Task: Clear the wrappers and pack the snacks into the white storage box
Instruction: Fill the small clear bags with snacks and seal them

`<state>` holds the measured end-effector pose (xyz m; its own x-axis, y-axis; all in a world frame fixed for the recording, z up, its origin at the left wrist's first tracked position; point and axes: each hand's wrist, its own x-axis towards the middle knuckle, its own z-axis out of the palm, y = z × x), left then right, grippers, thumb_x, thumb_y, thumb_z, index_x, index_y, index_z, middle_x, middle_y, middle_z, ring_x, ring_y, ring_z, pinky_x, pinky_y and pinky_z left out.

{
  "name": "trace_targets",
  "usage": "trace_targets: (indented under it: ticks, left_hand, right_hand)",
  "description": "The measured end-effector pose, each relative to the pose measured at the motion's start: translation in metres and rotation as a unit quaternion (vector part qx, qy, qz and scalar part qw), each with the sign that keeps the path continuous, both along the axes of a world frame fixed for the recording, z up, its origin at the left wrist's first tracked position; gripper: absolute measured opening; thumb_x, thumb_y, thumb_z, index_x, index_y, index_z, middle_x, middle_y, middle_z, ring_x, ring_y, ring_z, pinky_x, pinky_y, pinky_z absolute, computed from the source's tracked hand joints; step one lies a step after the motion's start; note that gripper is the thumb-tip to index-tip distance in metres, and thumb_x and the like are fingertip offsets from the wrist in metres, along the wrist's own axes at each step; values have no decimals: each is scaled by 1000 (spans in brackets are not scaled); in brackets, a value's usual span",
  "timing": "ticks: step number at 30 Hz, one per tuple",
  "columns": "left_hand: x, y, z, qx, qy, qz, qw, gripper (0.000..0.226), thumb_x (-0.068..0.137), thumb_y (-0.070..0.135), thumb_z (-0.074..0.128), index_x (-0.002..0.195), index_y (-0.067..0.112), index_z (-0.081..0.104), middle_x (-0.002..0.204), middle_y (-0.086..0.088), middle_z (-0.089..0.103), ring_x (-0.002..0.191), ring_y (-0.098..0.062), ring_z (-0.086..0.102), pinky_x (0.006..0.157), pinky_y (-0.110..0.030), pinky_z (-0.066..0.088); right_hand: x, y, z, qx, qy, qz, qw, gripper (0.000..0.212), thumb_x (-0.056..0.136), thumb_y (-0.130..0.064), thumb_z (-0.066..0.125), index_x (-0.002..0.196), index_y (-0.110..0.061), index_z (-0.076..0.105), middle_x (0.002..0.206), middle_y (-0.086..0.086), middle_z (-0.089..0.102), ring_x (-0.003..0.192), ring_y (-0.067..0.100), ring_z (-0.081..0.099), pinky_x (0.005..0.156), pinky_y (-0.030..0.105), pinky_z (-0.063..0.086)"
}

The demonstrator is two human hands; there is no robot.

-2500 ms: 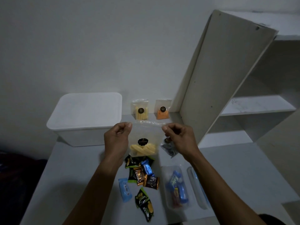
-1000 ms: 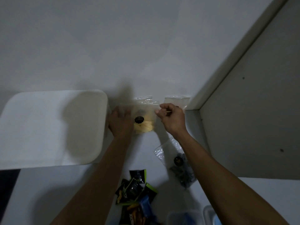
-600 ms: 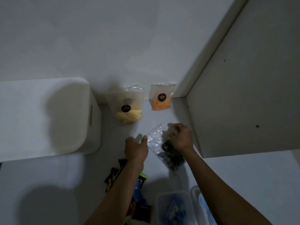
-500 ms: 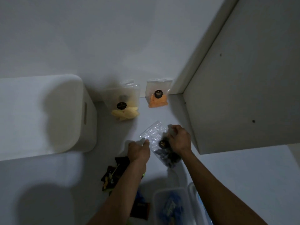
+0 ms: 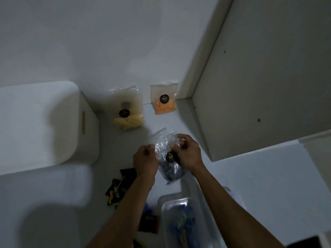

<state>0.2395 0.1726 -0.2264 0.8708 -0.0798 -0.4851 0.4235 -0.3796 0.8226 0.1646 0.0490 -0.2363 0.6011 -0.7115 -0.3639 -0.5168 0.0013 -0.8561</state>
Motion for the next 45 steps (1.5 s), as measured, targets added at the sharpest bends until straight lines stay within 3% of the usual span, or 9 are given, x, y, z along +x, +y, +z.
trace_targets:
  ticks: [2,5,10,15,21,24,30,39,45]
  left_hand:
    - [2,7,15,-27,-38,-28,999,16,91,21,64,78,12,67,70,-6,67,64,-19,61,72,-44,56]
    - [4,20,44,-86,-74,-38,993,8,91,15,66,83,12,67,71,-6,72,66,-18,67,75,-44,56]
    - [6,43,98,-116,-164,-69,977,11,88,25,63,87,15,69,74,-3,73,74,-21,71,76,-46,59]
    - [1,71,154,-150,-224,-81,960,10,97,17,58,98,10,65,78,-9,72,72,-18,71,71,-39,58]
    - [-21,107,206,-202,-213,-73,953,9,94,21,61,95,14,67,90,-7,73,79,-12,70,76,-44,57]
    - [-33,123,221,-190,-244,-69,948,6,93,17,64,91,14,69,86,-3,73,81,-11,71,80,-44,58]
    - [-50,148,240,-185,-282,-65,939,16,90,15,66,79,26,71,83,1,74,87,-19,69,78,-41,58]
    - [-60,175,252,-200,-310,-75,926,13,90,13,67,80,21,71,81,0,73,81,-14,68,73,-27,52]
    - [-54,196,253,-197,-307,-69,928,6,90,16,67,86,15,72,83,0,73,81,-13,68,71,-24,51]
  right_hand:
    - [2,-1,16,9,-60,10,998,33,78,-20,81,108,-21,68,93,-5,72,81,6,68,77,22,55]
    - [4,-1,48,16,-130,42,990,21,81,-10,78,101,-9,71,89,2,73,80,7,67,75,22,54]
    - [7,9,104,-13,-168,82,982,16,83,-18,77,94,-7,73,88,5,75,80,9,68,77,28,55]
    - [3,28,161,-43,-193,121,973,15,83,-19,78,91,-8,74,89,12,75,79,11,67,80,36,56]
    - [-10,49,236,-135,-156,232,951,12,76,-26,84,81,-23,73,81,-5,74,75,5,66,75,25,56]
    - [-16,72,268,-243,-135,298,913,13,79,-33,81,85,-24,73,80,-9,72,74,1,64,72,20,52]
    - [-23,119,298,-358,-92,348,861,20,89,-36,70,98,-18,74,95,-1,74,90,15,65,82,36,54]
    - [-31,148,307,-387,-88,317,862,14,89,-41,69,85,-28,71,88,-10,72,84,14,65,77,43,56]
    - [-36,156,313,-352,-99,330,870,11,90,-33,70,91,-22,72,94,-8,71,85,8,62,77,32,50]
